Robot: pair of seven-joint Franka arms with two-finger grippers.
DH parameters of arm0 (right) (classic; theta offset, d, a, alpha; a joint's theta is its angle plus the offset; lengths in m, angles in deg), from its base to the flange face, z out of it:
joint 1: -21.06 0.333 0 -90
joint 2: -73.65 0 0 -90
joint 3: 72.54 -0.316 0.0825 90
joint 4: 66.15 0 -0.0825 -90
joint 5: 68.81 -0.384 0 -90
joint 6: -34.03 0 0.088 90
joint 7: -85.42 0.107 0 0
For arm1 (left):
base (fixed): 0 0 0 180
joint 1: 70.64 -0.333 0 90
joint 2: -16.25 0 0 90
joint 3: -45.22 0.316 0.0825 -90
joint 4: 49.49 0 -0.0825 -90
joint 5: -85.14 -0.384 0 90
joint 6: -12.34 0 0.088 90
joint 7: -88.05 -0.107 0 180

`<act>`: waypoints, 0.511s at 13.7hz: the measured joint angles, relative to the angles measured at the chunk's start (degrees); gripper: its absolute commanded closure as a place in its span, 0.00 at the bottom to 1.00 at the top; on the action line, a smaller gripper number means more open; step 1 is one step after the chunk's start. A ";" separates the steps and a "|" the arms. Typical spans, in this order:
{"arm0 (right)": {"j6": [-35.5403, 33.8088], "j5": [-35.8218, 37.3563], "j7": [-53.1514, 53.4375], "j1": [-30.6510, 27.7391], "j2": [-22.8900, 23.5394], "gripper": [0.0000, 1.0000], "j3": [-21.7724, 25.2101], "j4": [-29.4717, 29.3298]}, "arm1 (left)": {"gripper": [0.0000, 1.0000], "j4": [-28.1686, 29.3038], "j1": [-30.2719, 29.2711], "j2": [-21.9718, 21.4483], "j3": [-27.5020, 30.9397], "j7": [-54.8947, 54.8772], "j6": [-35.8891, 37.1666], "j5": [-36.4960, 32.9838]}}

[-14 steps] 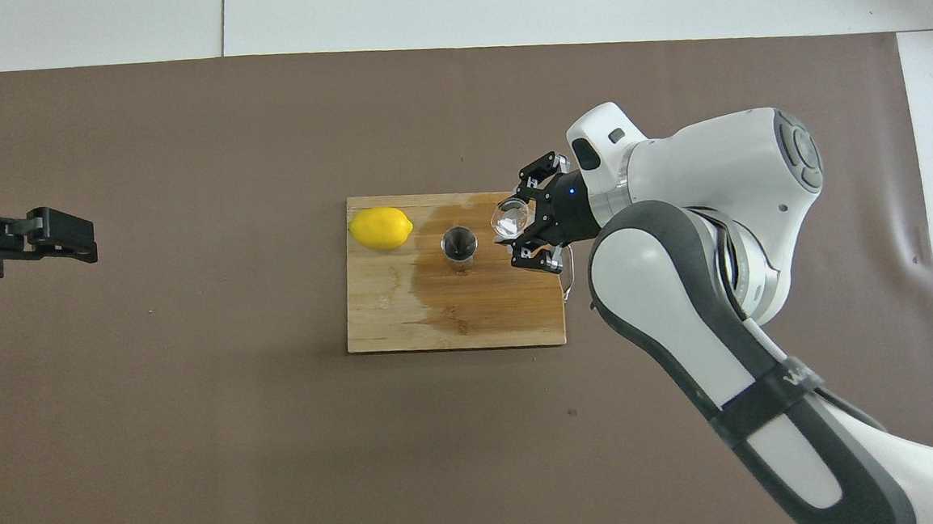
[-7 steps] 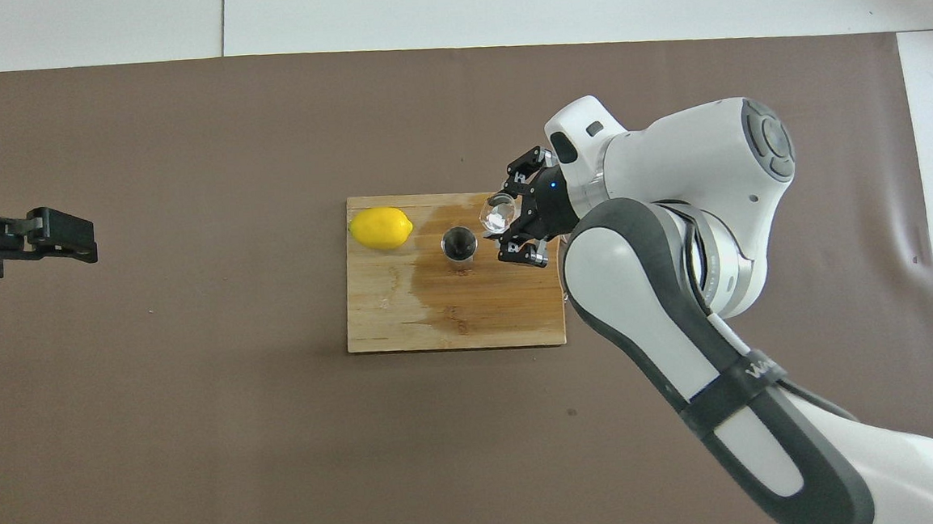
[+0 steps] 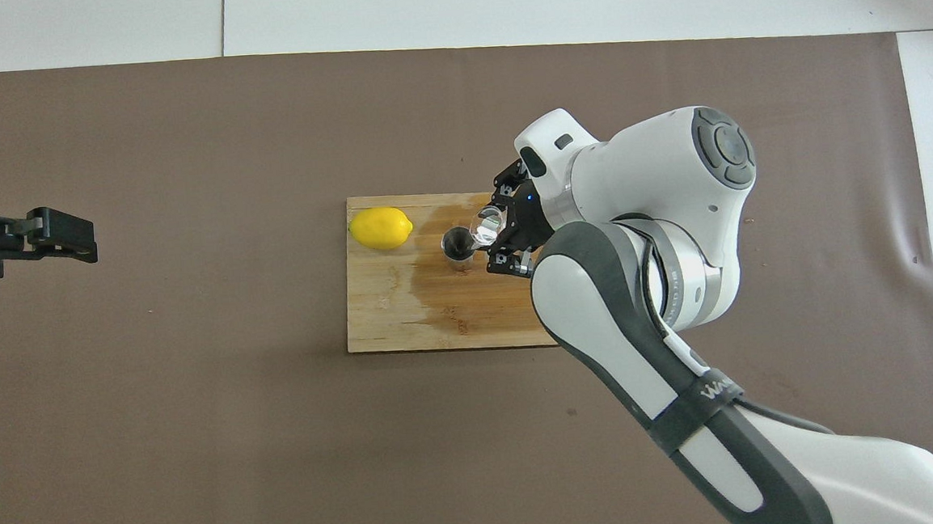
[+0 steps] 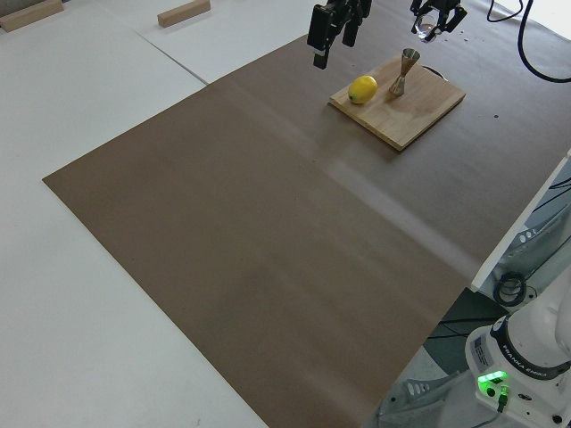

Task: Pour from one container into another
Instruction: 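Carry the glass cup with the right gripper above the jigger cup, then tilt the glass cup with the right gripper over the jigger cup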

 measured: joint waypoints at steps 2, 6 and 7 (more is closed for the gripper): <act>-0.04 1.65 1.43 0.21 0.03 0.86 -0.02 -0.25 | 0.00 0.00 0.00 0.00 0.00 0.00 0.00 0.00; -0.88 5.90 5.54 0.23 0.28 0.86 -0.03 -1.54 | 0.00 0.00 0.00 0.00 0.00 0.00 0.00 0.00; -1.00 7.05 6.68 0.37 0.50 0.86 -0.07 -1.91 | 0.00 0.00 0.00 0.00 0.00 0.00 0.00 0.00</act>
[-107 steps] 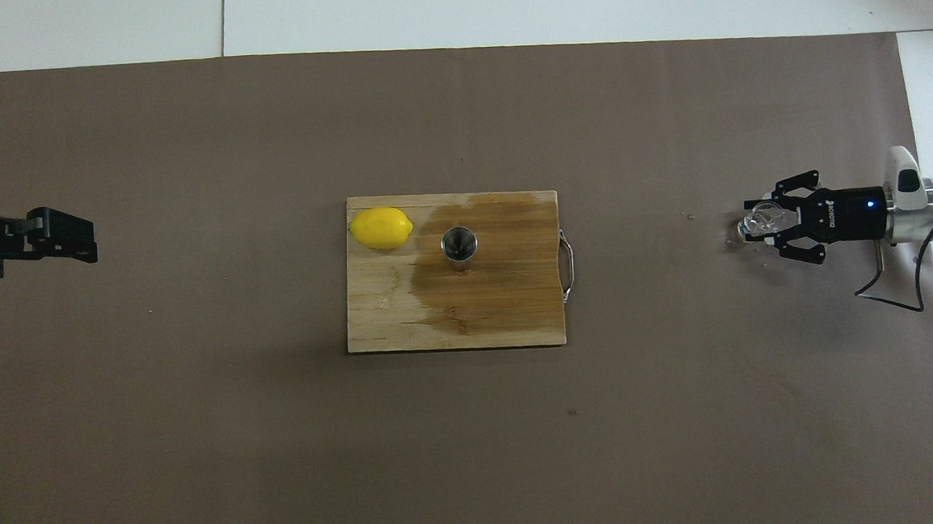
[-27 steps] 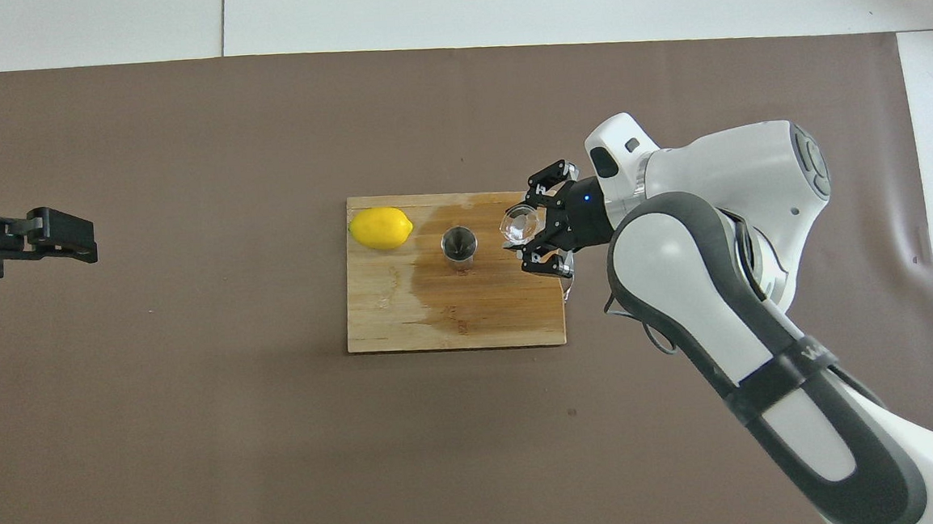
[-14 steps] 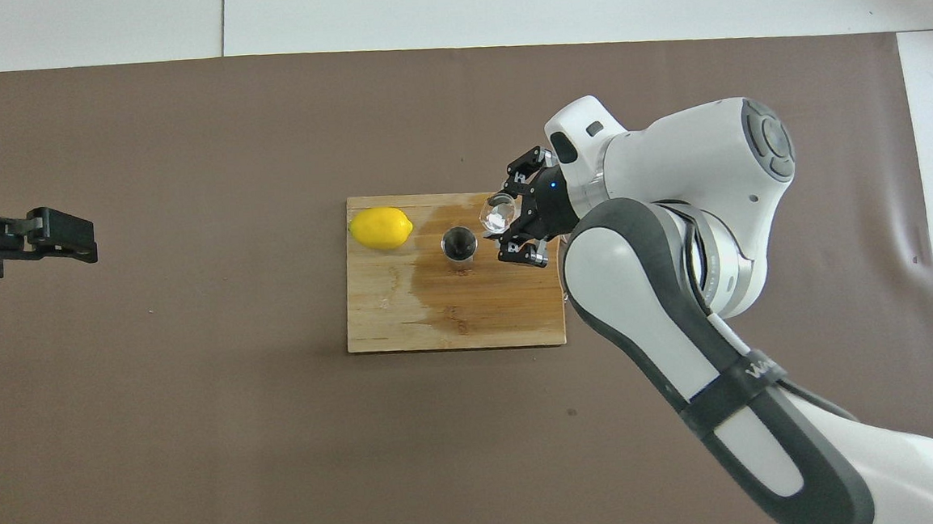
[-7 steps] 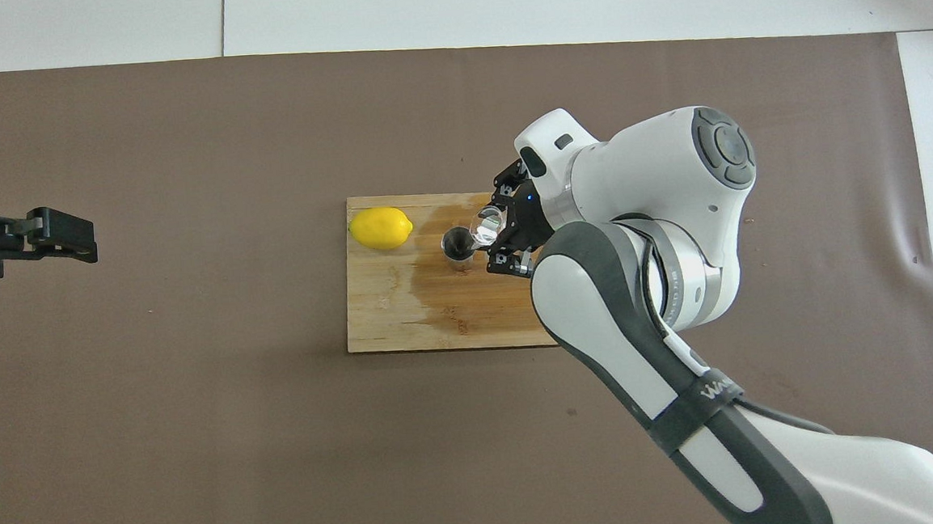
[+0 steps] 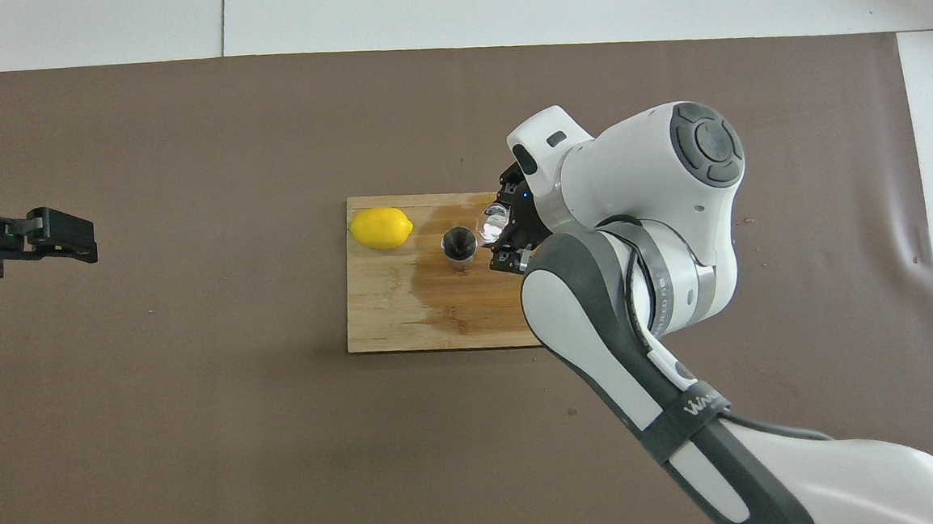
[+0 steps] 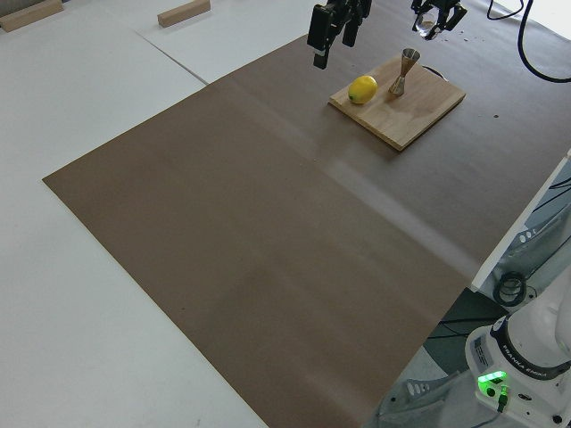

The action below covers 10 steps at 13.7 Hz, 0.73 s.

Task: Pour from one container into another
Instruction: 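Tilt the glass cup with the right gripper over the jigger cup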

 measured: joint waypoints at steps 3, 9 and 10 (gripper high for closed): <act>-0.11 1.94 2.07 1.31 1.05 0.86 -0.02 -0.87 | 0.00 0.00 0.00 0.00 0.00 0.00 0.00 0.00; -4.62 5.11 3.43 2.15 1.36 0.86 -0.02 -1.81 | 0.00 0.00 0.00 0.00 0.00 0.00 0.00 0.00; -4.84 5.22 3.43 2.20 1.39 0.86 -0.02 -1.81 | 0.00 0.00 0.00 0.00 0.00 0.00 0.00 0.00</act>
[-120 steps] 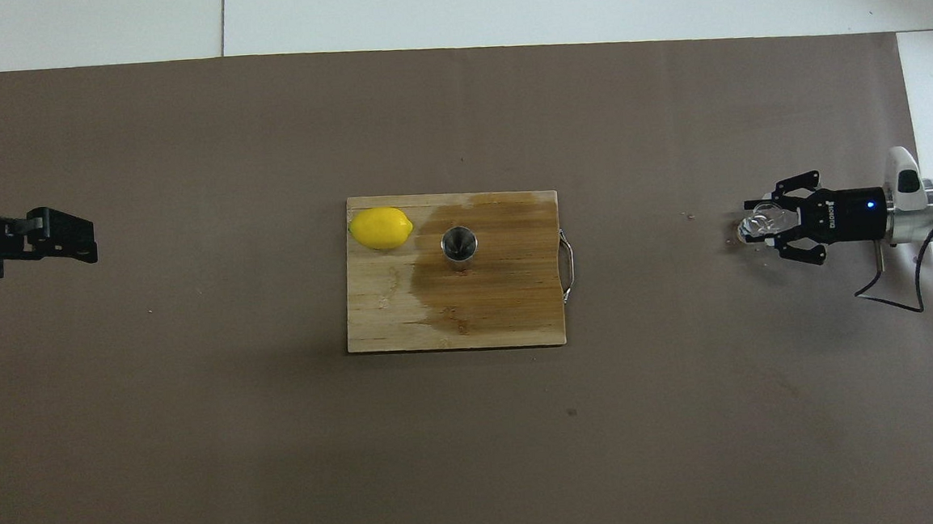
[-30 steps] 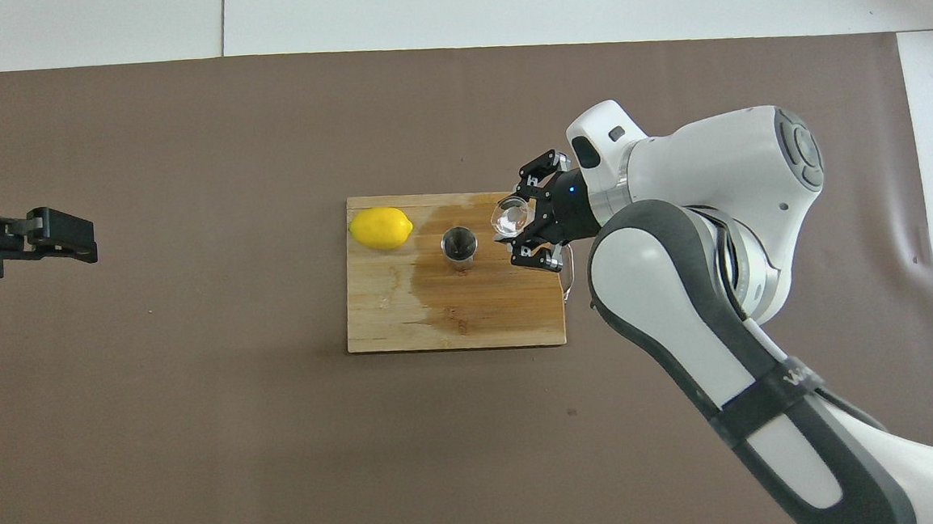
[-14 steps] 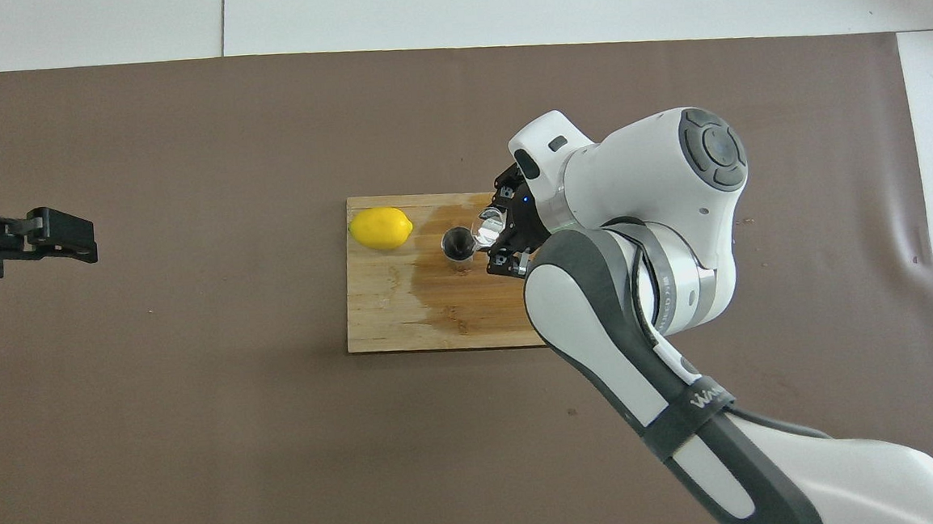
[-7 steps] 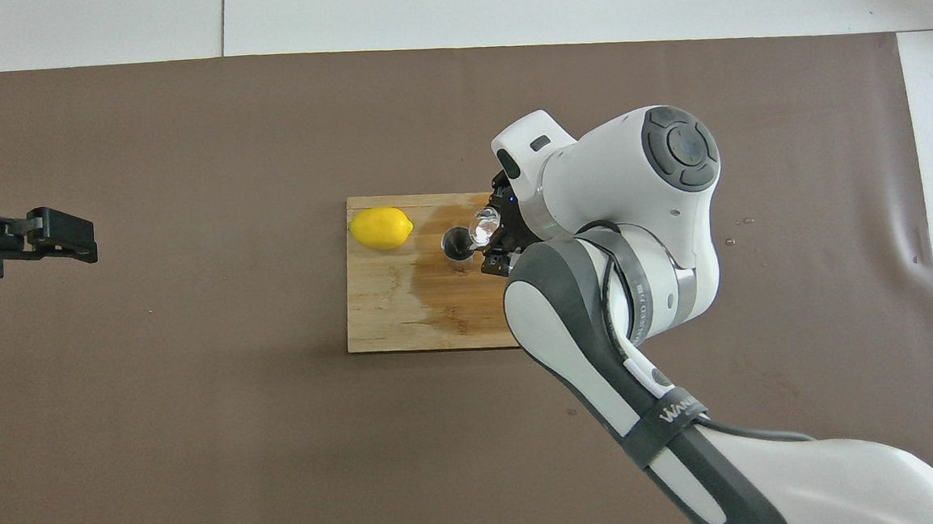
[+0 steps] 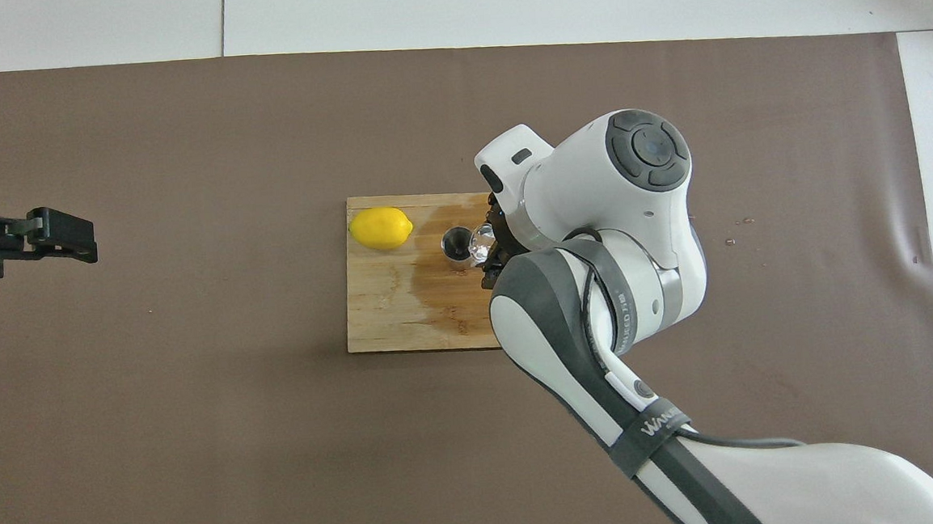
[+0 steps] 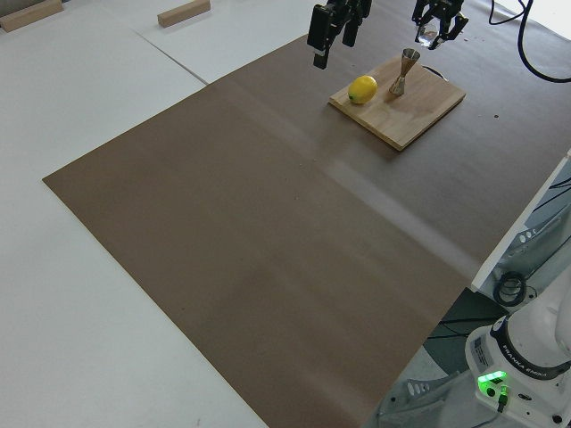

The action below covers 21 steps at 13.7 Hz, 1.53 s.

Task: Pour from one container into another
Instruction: 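Tilt the glass cup with the right gripper over the jigger cup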

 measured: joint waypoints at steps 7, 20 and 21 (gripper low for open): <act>-1.88 1.23 0.00 0.07 0.11 0.86 0.00 -0.21 | 0.00 0.00 0.00 0.00 0.00 0.00 0.01 0.00; -2.84 2.12 7.42 0.58 3.80 0.87 0.00 -5.01 | 0.00 0.00 0.00 0.00 0.00 0.00 0.01 0.00; -2.84 2.12 7.72 0.64 3.92 0.87 -0.04 -5.33 | 0.00 0.00 0.00 0.00 0.00 0.00 0.01 0.00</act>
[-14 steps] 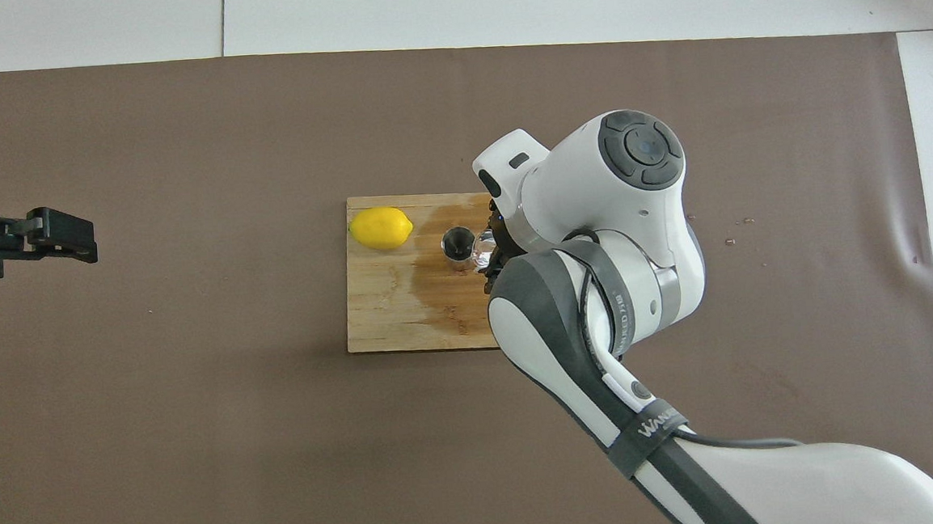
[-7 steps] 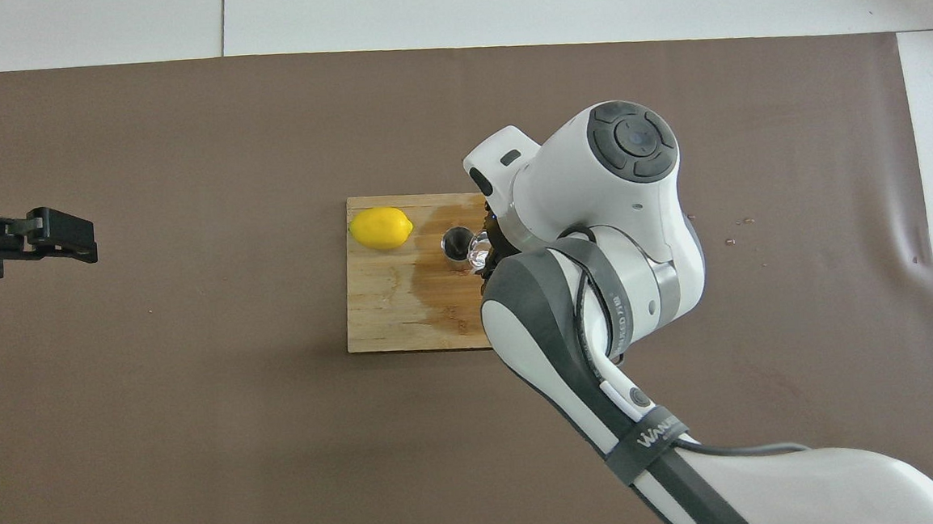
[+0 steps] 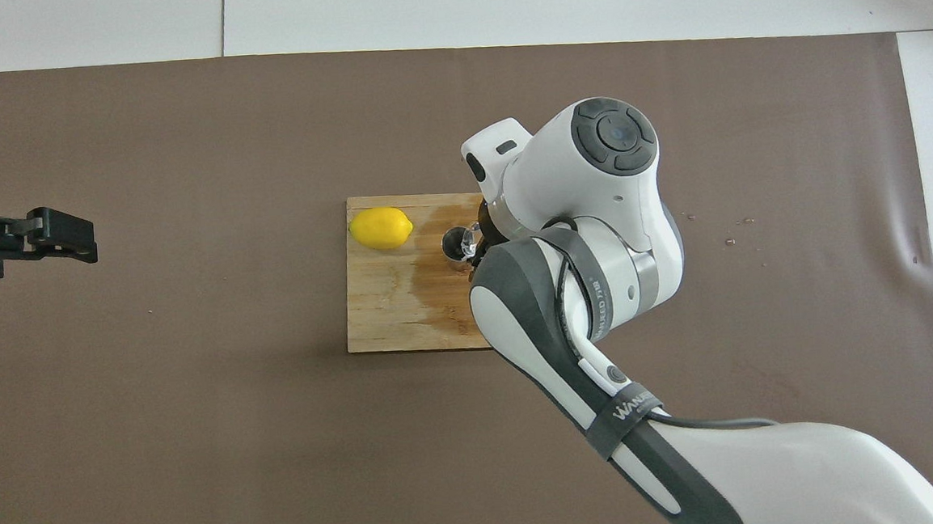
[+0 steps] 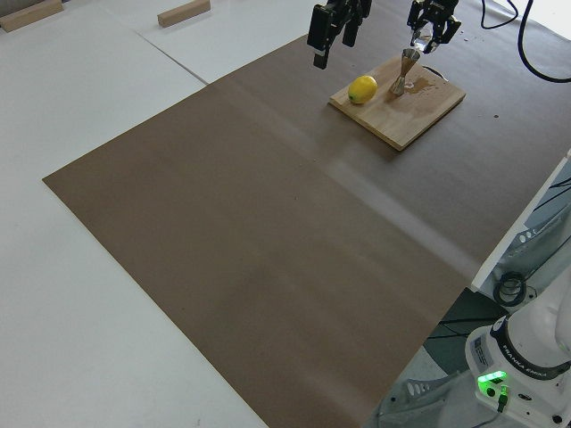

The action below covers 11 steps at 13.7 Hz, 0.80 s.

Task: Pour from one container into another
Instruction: 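Tilt the glass cup with the right gripper over the jigger cup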

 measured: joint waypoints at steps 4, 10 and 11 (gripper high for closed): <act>0.00 0.08 2.18 0.94 0.01 0.87 -0.03 -0.76 | 0.00 0.00 0.00 0.00 0.00 0.00 0.00 0.00; -0.03 3.63 2.93 1.00 0.08 0.87 -0.02 -0.80 | 0.00 0.00 0.00 0.00 0.00 0.00 0.00 0.00; -0.03 3.72 3.32 1.01 0.10 0.88 -0.03 -0.96 | 0.00 0.00 0.00 0.00 0.00 0.00 0.00 0.00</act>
